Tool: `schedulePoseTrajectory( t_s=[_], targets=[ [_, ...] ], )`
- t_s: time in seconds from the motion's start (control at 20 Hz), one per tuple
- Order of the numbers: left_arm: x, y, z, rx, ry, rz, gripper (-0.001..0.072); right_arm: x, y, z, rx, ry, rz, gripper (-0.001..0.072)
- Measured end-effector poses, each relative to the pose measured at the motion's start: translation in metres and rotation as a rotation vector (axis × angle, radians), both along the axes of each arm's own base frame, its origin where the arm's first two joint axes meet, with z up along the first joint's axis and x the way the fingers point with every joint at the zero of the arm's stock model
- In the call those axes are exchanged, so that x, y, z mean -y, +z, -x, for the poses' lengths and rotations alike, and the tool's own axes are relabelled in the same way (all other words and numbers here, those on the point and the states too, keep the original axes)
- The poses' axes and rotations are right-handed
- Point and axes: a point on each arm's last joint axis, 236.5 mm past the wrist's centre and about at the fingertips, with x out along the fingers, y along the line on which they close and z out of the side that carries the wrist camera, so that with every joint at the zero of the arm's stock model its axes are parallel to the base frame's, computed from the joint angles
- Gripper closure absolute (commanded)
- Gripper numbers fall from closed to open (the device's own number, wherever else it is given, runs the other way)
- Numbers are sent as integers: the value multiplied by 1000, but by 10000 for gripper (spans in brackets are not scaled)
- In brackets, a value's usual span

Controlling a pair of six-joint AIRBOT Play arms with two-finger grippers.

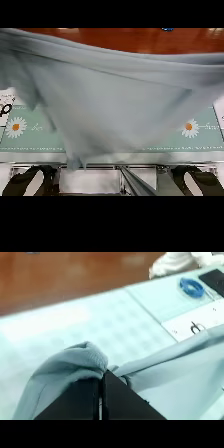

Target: Fold the shirts.

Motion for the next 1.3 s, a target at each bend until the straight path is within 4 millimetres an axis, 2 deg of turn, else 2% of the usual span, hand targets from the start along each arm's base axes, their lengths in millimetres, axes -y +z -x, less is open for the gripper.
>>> schedulePoseTrajectory(
  t_s=[0.2, 0.35, 0.45, 0.5, 0.55, 0.6, 0.65, 0.75, 0.8, 0.9, 0.95, 1.05, 1.15, 1.2, 1.3],
  targets=[
    [9, -82, -94, -181, -20, 47, 688, 9, -102, -90, -242, -16, -40, 689],
    [18, -142, -169, -260, 30, 72, 688, 14, -164, -155, -346, -41, -86, 689],
    [24, -183, -207, -314, 53, 77, 688, 14, -201, -193, -397, -56, -128, 688],
    [27, -202, -220, -340, 59, 75, 684, 13, -219, -210, -421, -63, -153, 688],
    [28, -221, -232, -369, 68, 75, 571, 12, -235, -224, -444, -69, -179, 660],
    [29, -237, -239, -395, 74, 76, 233, 10, -250, -235, -462, -76, -207, 483],
    [30, -253, -244, -428, 77, 77, 196, 10, -266, -245, -486, -84, -233, 292],
    [24, -277, -245, -488, 70, 60, 197, 14, -287, -255, -521, -104, -272, 298],
    [15, -290, -241, -531, 72, 38, 197, 20, -293, -256, -540, -119, -292, 298],
    [-18, -313, -227, -645, 96, -17, 198, 43, -301, -248, -591, -146, -316, 299],
    [-42, -327, -214, -722, 115, -57, 198, 58, -302, -240, -616, -161, -321, 299],
    [-91, -349, -182, -876, 162, -100, 198, 92, -303, -215, -669, -205, -327, 299],
    [-129, -362, -148, -1003, 220, -69, 199, 124, -304, -183, -699, -272, -351, 299],
    [-142, -368, -128, -1059, 242, -43, 200, 137, -305, -167, -702, -307, -366, 299],
    [-153, -382, -88, -1171, 270, 17, 200, 154, -313, -131, -713, -367, -394, 299]
  ],
)
